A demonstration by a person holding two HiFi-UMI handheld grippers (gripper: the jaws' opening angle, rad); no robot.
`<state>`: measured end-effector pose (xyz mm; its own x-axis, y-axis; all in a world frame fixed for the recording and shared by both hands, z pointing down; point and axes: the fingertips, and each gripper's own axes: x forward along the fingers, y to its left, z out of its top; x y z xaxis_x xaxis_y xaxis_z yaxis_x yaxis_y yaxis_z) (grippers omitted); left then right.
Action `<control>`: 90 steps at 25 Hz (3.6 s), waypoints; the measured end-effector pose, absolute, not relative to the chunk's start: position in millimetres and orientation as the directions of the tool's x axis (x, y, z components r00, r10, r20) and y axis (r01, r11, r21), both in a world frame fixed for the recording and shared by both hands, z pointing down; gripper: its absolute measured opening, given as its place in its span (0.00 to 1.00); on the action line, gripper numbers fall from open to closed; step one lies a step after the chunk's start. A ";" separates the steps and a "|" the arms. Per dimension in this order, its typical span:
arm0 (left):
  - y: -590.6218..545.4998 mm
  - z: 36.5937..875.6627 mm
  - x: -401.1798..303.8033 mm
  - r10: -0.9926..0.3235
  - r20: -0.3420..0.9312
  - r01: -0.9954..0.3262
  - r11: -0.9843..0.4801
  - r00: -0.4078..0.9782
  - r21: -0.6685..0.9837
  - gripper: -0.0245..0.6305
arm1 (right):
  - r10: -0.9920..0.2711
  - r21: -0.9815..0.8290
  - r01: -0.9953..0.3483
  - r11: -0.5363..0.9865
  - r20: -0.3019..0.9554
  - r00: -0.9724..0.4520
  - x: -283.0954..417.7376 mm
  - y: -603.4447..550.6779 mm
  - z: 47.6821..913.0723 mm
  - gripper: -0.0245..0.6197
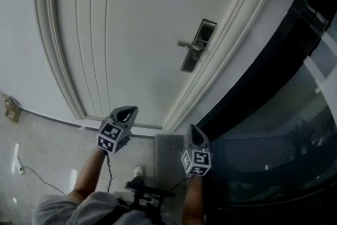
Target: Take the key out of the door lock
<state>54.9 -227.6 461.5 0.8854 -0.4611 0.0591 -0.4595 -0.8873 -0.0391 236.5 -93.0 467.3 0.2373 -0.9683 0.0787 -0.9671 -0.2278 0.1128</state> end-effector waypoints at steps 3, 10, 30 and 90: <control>-255.9 454.5 76.1 -0.480 0.060 -0.479 -0.877 0.875 -0.033 0.03 | -0.973 0.107 -0.972 -0.207 0.079 0.216 258.8 -122.2 461.2 0.06; -311.0 448.3 118.2 -0.505 0.068 -0.504 -0.863 0.860 -0.033 0.03 | -0.982 0.103 -0.980 -0.169 0.071 0.177 302.3 -184.6 454.2 0.06; -387.0 442.7 164.3 -0.571 0.058 -0.570 -0.821 0.819 -0.025 0.03 | -0.983 0.548 -0.820 -0.164 -0.025 0.180 356.5 -276.8 392.0 0.06; -430.4 447.4 134.1 -0.647 0.060 -0.648 -0.761 0.760 0.014 0.03 | -0.945 0.998 -0.038 -0.052 -0.037 0.325 381.3 -389.3 369.6 0.08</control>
